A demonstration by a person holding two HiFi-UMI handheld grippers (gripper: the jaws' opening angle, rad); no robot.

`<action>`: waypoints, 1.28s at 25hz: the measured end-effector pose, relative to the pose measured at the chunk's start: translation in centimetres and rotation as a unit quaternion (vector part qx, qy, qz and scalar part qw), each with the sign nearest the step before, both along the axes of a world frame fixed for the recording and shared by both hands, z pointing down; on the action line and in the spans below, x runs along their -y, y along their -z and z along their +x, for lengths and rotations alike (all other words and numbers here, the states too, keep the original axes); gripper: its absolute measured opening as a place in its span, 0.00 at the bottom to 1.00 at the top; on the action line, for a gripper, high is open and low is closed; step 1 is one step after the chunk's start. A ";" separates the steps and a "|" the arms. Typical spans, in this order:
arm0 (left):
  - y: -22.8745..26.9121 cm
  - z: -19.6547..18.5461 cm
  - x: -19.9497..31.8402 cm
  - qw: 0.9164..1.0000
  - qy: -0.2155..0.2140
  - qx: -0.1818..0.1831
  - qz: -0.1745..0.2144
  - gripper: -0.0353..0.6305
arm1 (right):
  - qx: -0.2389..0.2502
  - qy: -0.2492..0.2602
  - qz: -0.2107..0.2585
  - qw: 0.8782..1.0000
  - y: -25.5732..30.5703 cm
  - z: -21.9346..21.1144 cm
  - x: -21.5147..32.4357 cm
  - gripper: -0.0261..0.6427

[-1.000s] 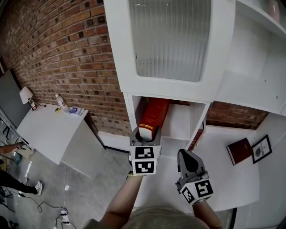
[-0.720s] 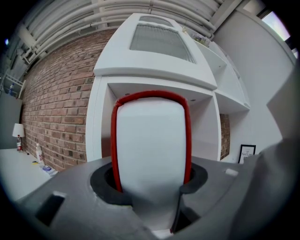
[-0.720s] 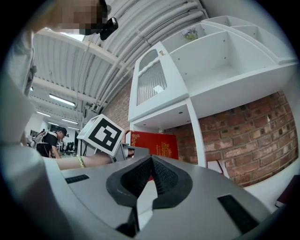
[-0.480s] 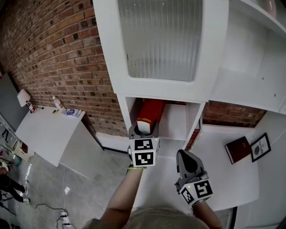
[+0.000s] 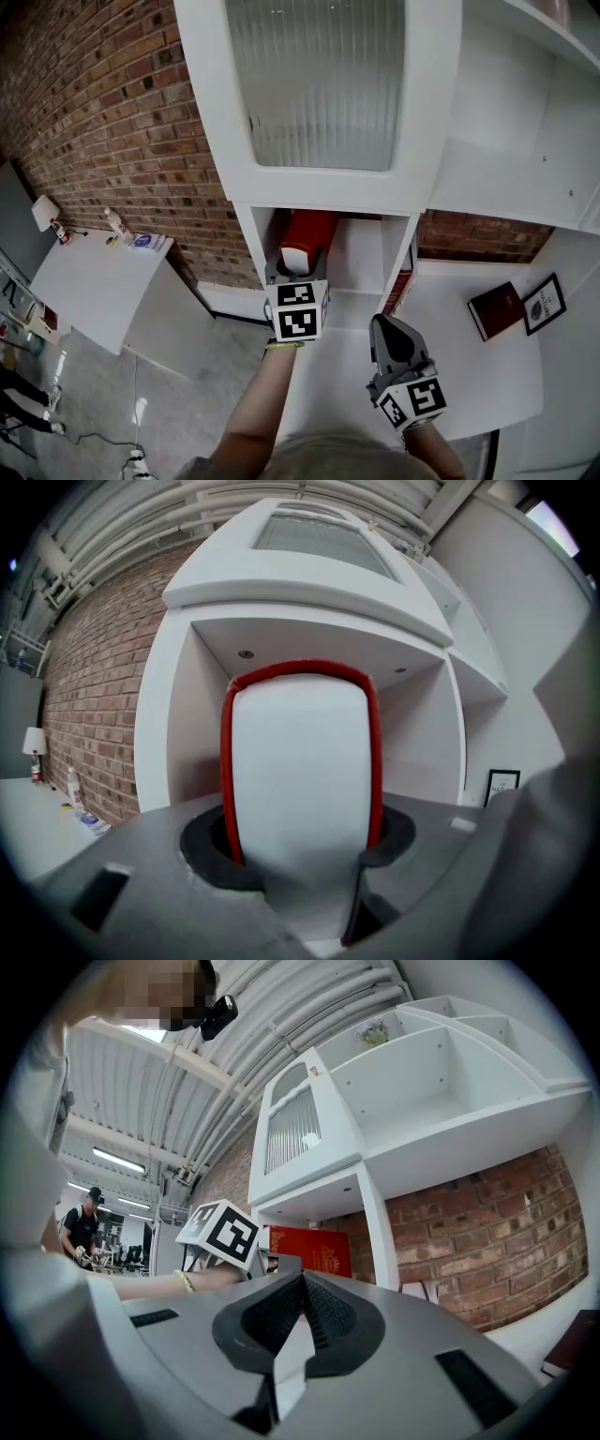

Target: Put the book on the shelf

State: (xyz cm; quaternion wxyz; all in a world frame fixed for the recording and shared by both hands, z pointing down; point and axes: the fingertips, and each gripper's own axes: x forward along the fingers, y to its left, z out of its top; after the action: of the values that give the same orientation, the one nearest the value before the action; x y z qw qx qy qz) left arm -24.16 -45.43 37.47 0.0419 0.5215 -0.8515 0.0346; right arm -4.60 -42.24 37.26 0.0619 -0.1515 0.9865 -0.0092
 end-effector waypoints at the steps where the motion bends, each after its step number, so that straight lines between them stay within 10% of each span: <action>1: 0.0 0.0 0.1 1.000 0.000 0.000 0.001 0.41 | 0.001 -0.001 0.000 1.000 0.0 0.0 0.1 0.05; 32: 0.1 3.9 -6.4 0.997 -0.067 -0.010 0.031 0.64 | -0.002 0.000 -0.007 1.000 -0.2 -0.3 -3.2 0.05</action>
State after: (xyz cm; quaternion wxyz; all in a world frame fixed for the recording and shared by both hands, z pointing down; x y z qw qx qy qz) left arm -20.30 -39.03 37.39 0.0324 0.5786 -0.8150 0.0059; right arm -4.94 -39.06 37.44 0.0587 -0.1518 0.9865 -0.0155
